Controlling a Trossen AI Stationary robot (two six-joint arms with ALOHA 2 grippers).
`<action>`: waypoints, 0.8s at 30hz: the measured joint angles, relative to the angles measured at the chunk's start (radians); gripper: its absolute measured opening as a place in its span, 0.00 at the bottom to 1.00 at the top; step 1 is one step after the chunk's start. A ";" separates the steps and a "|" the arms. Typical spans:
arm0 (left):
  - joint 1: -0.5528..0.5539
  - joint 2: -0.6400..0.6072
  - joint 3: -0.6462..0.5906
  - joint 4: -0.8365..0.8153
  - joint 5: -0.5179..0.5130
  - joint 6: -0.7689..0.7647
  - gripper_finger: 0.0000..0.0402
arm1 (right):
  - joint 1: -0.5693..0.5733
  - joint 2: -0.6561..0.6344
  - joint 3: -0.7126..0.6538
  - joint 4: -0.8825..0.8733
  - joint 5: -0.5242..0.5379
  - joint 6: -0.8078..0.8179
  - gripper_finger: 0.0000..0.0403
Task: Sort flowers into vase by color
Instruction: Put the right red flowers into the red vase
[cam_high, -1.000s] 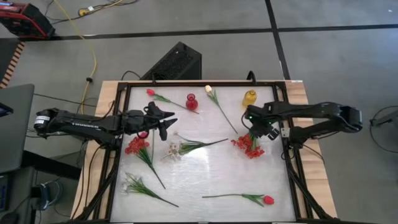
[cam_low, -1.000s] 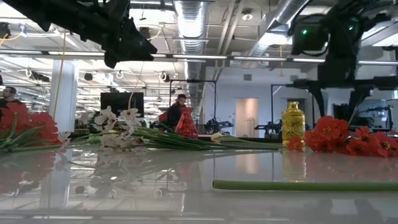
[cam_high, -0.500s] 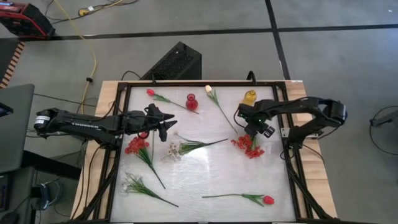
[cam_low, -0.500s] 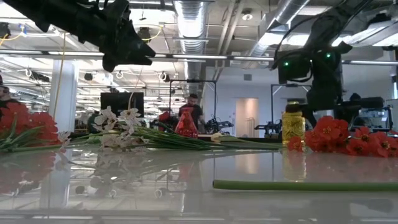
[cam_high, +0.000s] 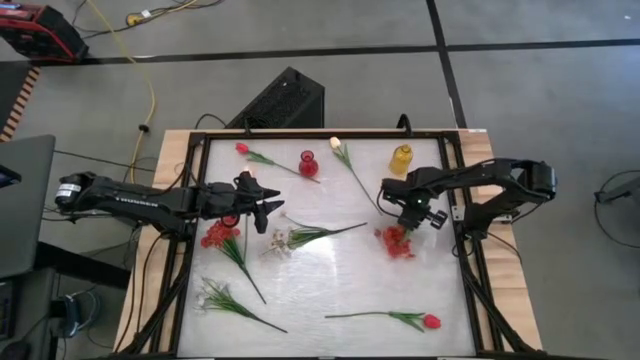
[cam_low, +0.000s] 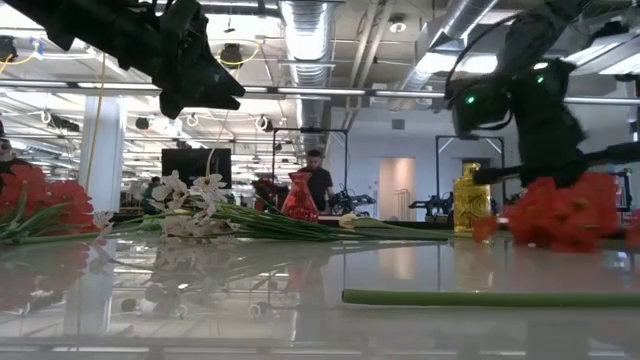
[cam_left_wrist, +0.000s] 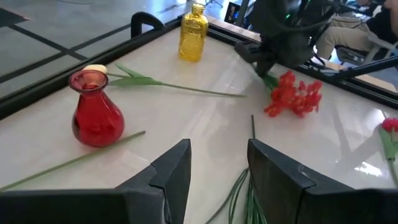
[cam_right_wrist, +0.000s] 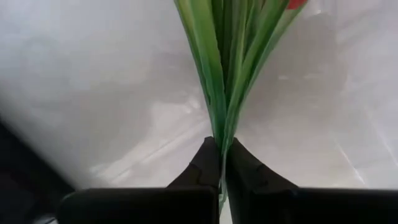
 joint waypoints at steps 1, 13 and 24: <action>-0.001 0.000 0.000 -0.005 -0.001 -0.004 0.37 | 0.008 -0.020 0.008 -0.030 -0.019 0.014 0.08; -0.003 0.000 0.000 -0.034 -0.003 -0.019 0.37 | 0.006 -0.270 0.286 0.479 -0.495 0.597 0.08; -0.002 -0.061 0.000 -0.058 0.031 -0.029 0.37 | -0.166 -0.149 0.289 1.342 -0.538 1.340 0.09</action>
